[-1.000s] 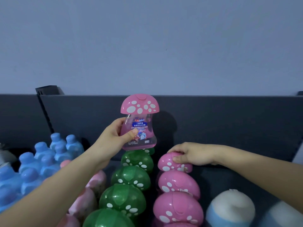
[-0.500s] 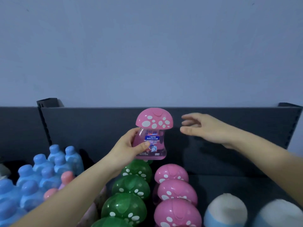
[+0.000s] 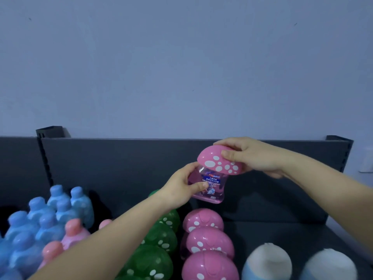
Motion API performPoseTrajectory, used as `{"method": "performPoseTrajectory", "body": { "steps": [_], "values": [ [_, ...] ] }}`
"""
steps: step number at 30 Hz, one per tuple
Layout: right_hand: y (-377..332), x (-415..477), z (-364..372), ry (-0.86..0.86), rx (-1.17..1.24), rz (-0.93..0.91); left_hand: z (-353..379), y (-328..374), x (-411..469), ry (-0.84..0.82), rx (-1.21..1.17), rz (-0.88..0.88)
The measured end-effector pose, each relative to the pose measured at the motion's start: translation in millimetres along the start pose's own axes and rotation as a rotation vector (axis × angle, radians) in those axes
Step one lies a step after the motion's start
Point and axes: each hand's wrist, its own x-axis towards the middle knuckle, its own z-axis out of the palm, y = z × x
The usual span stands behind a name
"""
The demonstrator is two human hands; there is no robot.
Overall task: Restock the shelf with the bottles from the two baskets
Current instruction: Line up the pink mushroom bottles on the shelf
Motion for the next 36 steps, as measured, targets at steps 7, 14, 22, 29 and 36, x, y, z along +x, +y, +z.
{"method": "performPoseTrajectory", "body": {
  "steps": [7,14,22,29,36],
  "values": [
    [19.3,12.2,3.4,0.196,-0.121,-0.014,-11.7,-7.7,12.3,-0.033,0.383,-0.024],
    [61.2,36.4,23.8,0.169,-0.353,0.104,-54.2,-25.8,-11.0,0.010,0.648,-0.104],
    [93.4,61.9,65.8,-0.040,-0.292,0.182,-70.4,-44.8,-28.0,-0.059,0.755,-0.178],
    [101.8,67.7,87.3,-0.153,-0.193,0.181,-70.4,-44.5,-24.7,-0.104,0.783,-0.201],
    [95.4,66.4,81.8,-0.176,-0.158,0.240,-73.4,-49.0,-17.6,-0.131,0.817,-0.235]
  ]
}}
